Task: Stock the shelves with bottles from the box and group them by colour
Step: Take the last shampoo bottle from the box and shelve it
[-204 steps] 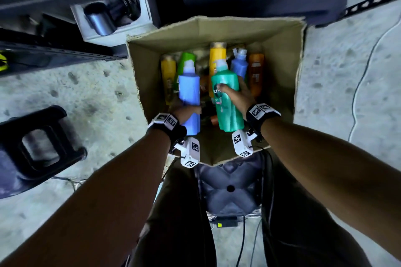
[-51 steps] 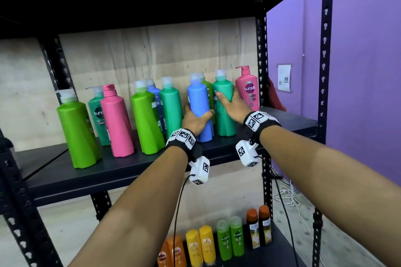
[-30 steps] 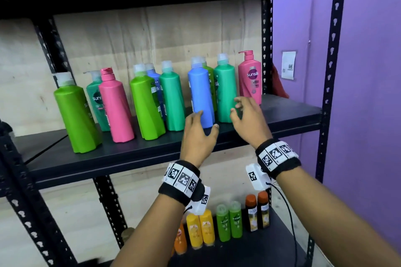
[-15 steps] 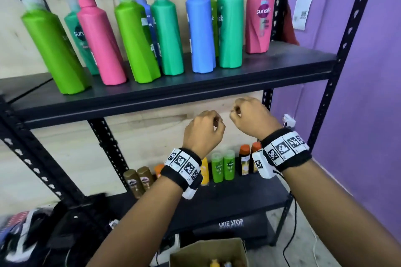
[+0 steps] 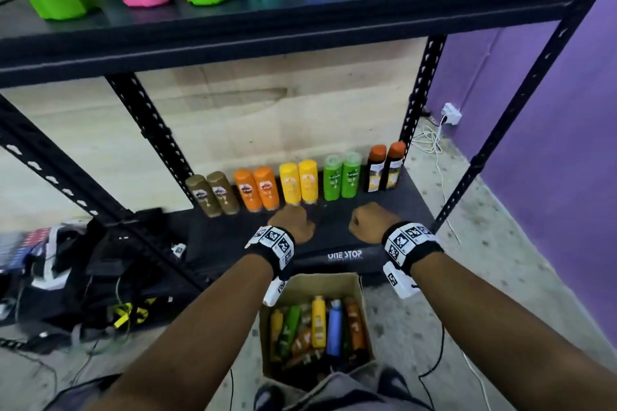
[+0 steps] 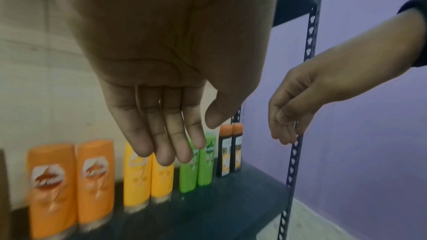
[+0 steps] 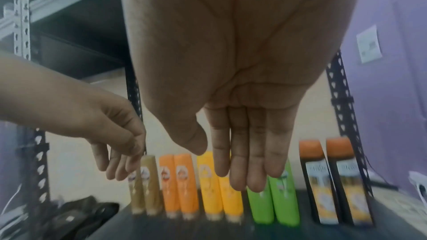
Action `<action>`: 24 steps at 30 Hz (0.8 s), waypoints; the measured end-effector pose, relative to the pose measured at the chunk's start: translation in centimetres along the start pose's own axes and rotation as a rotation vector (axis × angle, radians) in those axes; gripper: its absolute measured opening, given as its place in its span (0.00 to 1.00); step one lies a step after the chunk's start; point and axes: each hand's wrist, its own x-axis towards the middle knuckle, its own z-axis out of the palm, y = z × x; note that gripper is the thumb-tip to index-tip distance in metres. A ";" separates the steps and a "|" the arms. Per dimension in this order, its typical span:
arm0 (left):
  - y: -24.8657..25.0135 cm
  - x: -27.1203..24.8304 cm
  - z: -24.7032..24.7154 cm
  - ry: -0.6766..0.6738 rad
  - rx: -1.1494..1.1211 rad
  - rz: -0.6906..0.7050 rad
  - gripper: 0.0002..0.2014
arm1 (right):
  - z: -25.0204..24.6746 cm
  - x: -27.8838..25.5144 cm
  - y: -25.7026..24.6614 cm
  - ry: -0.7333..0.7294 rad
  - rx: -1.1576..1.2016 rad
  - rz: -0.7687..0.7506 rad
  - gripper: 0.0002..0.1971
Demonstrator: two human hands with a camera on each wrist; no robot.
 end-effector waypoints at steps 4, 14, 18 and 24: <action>-1.8 -1.1 4.4 -0.120 0.003 -0.066 0.20 | 5.5 -0.5 0.4 -0.160 0.002 0.042 0.15; -4.5 -4.8 13.2 -0.286 0.045 -0.037 0.20 | 15.3 -1.7 0.3 -0.392 0.043 0.056 0.20; -5.4 -5.5 16.3 -0.372 0.002 -0.060 0.19 | 18.8 -2.0 0.4 -0.477 0.060 0.091 0.19; -6.5 -6.6 21.3 -0.482 -0.027 -0.132 0.26 | 23.5 -2.8 1.2 -0.587 0.079 0.147 0.13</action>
